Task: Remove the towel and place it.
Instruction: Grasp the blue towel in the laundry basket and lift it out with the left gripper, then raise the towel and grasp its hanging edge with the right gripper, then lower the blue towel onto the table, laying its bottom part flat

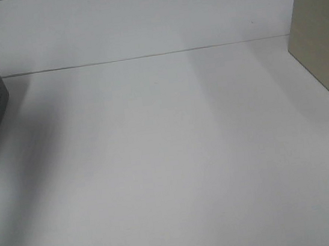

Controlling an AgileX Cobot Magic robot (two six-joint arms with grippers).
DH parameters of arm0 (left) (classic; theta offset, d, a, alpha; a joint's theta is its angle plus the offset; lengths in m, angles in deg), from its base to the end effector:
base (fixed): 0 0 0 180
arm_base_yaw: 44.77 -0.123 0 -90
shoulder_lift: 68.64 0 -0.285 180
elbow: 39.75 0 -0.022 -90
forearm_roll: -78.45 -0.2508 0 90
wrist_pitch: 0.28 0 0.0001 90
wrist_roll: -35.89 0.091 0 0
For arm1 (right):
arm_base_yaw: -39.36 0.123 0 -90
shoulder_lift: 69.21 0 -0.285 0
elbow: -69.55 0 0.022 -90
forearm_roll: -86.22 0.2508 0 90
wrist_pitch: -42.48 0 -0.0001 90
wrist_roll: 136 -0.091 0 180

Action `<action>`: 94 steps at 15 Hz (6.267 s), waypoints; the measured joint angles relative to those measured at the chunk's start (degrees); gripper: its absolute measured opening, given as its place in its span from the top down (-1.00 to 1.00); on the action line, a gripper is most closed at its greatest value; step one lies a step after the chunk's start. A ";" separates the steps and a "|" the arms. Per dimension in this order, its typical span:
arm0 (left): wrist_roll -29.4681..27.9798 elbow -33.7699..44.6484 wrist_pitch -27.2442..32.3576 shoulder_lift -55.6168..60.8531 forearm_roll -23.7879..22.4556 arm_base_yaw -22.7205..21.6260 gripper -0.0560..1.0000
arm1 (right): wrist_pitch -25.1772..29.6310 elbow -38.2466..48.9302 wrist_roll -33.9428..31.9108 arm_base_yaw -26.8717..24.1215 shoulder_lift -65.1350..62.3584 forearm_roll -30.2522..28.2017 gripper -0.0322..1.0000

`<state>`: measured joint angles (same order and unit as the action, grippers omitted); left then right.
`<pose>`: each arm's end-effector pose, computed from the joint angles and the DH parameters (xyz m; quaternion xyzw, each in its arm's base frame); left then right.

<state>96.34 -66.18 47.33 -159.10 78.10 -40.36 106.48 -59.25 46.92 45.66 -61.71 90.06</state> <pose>0.3018 -0.0229 0.5039 0.4440 0.6980 0.2666 0.4945 -0.0038 0.0051 0.2602 -0.0720 0.8741 0.0476 0.4780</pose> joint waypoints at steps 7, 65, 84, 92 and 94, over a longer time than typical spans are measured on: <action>-0.06 -0.92 -0.74 0.00 0.00 17.53 0.89 | 0.00 0.00 0.06 0.00 0.00 0.00 -0.43; -14.95 -0.92 -4.30 -6.30 5.16 33.06 0.89 | -7.96 -50.88 21.94 20.91 86.17 11.97 0.91; -55.52 -0.97 21.66 -1.38 -9.97 33.06 0.89 | 5.96 -67.55 3.32 20.91 81.07 3.21 0.91; -63.43 -1.32 22.17 -0.23 -2.23 33.06 0.89 | 6.13 -69.27 1.15 20.91 77.06 8.77 0.91; -64.52 -2.98 22.23 2.29 -1.83 33.06 0.89 | 6.13 -74.03 1.43 20.91 76.26 8.82 0.91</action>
<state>31.82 -69.16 69.56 -156.81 76.27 -7.30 112.61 -133.28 48.36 66.57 14.55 98.88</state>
